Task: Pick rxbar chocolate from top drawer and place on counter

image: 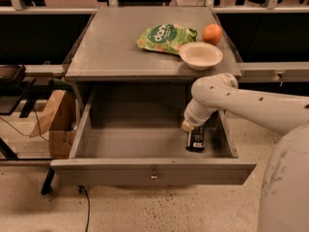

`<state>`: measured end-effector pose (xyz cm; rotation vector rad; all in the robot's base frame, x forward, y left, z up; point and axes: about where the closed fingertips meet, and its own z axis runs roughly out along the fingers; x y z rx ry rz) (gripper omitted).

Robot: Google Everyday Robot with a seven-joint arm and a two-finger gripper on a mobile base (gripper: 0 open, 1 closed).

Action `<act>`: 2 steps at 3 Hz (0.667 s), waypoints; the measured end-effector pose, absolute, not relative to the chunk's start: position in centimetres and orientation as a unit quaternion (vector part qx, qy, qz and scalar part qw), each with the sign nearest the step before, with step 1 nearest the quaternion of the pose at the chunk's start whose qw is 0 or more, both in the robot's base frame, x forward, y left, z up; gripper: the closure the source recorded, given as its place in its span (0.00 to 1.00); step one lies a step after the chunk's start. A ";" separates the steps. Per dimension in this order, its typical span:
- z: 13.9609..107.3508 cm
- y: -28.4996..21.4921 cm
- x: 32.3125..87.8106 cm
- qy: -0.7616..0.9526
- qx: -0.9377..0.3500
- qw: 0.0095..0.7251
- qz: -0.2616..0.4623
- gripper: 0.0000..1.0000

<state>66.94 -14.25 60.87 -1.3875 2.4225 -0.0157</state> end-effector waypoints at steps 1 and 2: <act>61.1 -14.4 66.7 0.849 -0.495 0.183 -0.023 1.00; 62.0 -14.4 66.4 0.845 -0.497 0.197 -0.027 0.94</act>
Offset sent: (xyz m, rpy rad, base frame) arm -0.0140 -0.0061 0.0426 0.0292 -0.1237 0.0169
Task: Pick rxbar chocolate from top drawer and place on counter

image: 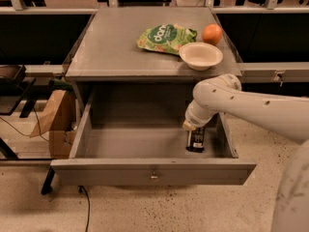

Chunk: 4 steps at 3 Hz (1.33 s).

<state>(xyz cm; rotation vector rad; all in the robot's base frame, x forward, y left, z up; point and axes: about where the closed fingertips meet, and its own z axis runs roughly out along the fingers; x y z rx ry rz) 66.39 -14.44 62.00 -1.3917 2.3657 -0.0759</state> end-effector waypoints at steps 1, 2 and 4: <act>64.1 -15.3 65.5 0.845 -0.491 0.211 -0.018 0.63; 64.9 -16.0 64.7 0.850 -0.486 0.200 -0.010 0.39; 64.4 -15.3 63.7 0.847 -0.503 0.172 0.017 0.00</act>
Offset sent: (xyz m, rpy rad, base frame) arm -0.0256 -0.0236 0.0417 0.0453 0.0384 -0.0309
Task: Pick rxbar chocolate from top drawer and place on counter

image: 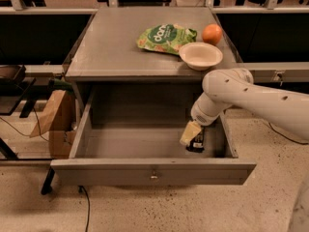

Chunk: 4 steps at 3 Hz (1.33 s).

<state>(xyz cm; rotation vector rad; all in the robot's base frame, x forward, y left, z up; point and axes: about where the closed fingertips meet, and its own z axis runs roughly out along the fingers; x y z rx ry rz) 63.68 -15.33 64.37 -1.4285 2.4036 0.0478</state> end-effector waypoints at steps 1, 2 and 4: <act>63.7 -14.9 63.4 0.845 -0.511 0.159 0.023 0.00; 62.4 -14.3 63.2 0.839 -0.522 0.150 0.025 0.00; 59.6 -14.5 62.8 0.824 -0.547 0.145 0.004 0.00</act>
Offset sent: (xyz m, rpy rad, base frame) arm -0.0056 0.0174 -0.0343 -0.0253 0.0526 0.0760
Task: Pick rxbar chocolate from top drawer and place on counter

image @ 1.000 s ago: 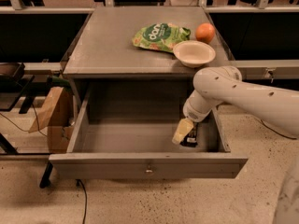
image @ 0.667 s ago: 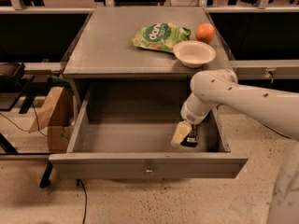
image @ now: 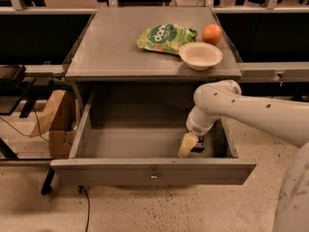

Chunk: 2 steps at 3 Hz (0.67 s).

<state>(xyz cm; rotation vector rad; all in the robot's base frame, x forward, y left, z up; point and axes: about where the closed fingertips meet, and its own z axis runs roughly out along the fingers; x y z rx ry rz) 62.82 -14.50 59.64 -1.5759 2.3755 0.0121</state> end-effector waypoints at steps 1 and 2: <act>58.8 -15.1 62.6 0.815 -0.560 0.150 -0.014 0.00; 58.7 -15.3 62.7 0.809 -0.567 0.150 -0.020 0.00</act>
Offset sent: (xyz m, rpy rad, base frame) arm 0.0024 -0.0161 -0.0217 -0.0852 -0.0736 0.1235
